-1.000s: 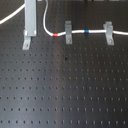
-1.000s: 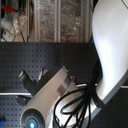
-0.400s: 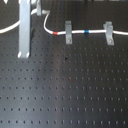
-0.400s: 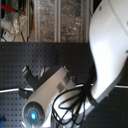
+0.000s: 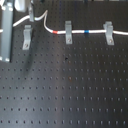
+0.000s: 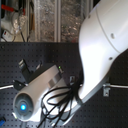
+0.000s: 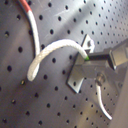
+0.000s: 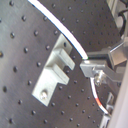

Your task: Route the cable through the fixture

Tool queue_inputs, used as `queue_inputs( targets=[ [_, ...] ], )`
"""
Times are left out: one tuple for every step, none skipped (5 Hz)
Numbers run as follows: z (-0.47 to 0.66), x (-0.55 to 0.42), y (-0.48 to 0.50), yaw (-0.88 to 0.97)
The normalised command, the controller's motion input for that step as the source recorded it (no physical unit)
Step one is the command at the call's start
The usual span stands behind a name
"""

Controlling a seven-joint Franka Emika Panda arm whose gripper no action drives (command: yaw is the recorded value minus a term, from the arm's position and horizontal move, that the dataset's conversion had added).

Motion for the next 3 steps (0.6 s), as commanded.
queue_inputs(
  targets=[
    [0.16, -0.223, 0.376, 0.50],
    [0.15, -0.164, 0.407, 0.50],
    [0.08, -0.146, 0.375, 0.48]
  ],
)
